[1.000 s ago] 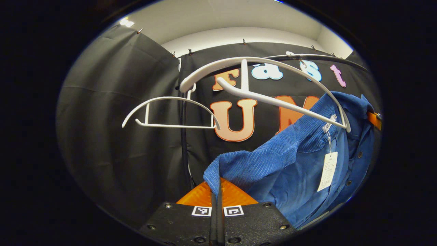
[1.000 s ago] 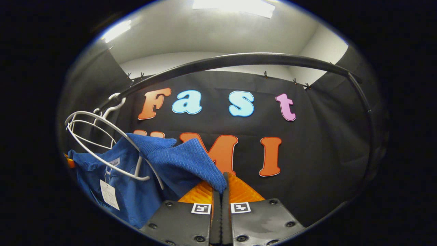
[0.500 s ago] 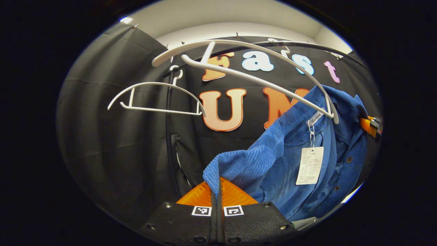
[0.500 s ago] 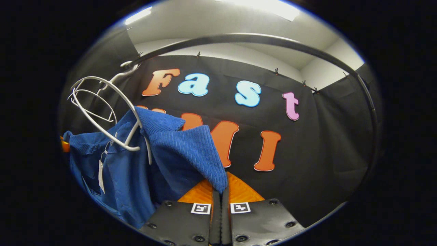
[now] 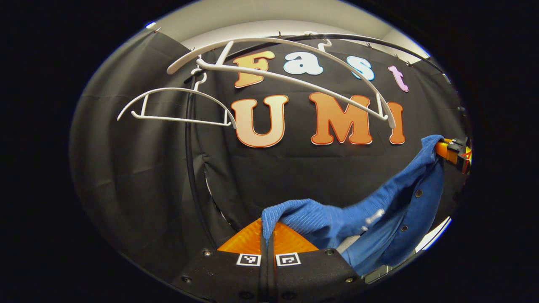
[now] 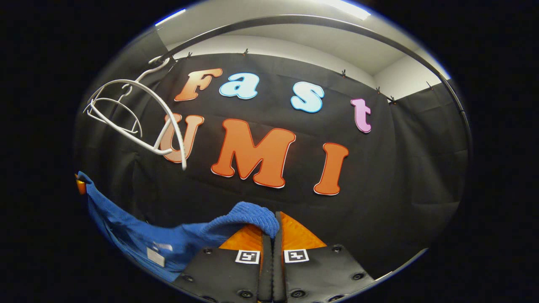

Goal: Grasp the clothes on the hanger with both hands and then place them into the laundry hamper below.

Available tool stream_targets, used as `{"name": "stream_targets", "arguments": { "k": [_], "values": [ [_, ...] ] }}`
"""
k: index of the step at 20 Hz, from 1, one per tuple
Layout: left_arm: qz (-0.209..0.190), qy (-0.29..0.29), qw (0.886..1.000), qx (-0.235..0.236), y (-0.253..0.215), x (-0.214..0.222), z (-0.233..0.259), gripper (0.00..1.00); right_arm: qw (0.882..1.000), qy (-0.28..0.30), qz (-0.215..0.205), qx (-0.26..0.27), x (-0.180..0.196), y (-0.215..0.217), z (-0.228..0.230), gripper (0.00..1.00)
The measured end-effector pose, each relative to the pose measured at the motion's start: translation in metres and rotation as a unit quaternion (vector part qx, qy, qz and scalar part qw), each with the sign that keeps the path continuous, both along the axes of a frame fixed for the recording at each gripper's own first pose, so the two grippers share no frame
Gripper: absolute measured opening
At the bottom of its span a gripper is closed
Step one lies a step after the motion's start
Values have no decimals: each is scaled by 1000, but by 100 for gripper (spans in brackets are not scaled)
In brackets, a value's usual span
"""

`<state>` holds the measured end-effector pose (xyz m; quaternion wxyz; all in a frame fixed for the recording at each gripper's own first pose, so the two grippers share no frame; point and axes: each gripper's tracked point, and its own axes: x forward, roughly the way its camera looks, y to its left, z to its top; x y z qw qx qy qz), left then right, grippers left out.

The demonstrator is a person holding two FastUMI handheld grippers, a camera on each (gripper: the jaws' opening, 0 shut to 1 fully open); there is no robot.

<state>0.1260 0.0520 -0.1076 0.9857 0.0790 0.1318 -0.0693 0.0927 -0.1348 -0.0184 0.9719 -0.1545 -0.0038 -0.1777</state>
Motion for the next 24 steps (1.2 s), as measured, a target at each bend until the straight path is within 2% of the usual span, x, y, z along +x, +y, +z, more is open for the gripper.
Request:
{"name": "stream_targets", "arguments": {
  "k": [3, 4, 5, 8, 12, 13, 14, 17, 20, 24],
  "values": [
    [-12, 2, 1000, 15, -1, -2, -4, 0, 999, 16, 31, 10, -6, 17, -12, 7],
    [-17, 3, 1000, 16, -4, -2, -6, 0, 999, 20, 39, 18, -7, 22, -13, 3],
    [-22, 5, 1000, 14, -5, -4, -7, 0, 998, 24, 49, 32, -7, 30, -17, 8],
    [-46, 26, 999, -7, -22, -7, -20, 0, 992, 39, 85, 88, 0, 60, -40, 8],
    [-84, 60, 994, -27, -54, -14, -46, 0, 977, 97, 118, 149, 3, 93, -93, 8],
    [-92, 72, 992, -36, -62, -15, -54, 0, 973, 111, 124, 159, 2, 100, -106, 3],
    [-98, 87, 990, -48, -67, -17, -64, 0, 969, 126, 128, 168, 1, 106, -119, 8],
    [-89, 137, 983, -77, -76, -22, -102, 0, 956, 175, 146, 186, 0, 129, -157, 8],
    [-80, 203, 971, -97, -80, -37, -148, 0, 938, 233, 166, 196, -8, 152, -205, 8],
    [-67, 313, 940, -121, -83, -70, -215, 0, 906, 324, 163, 217, -27, 170, -281, 8]
  ]
}}
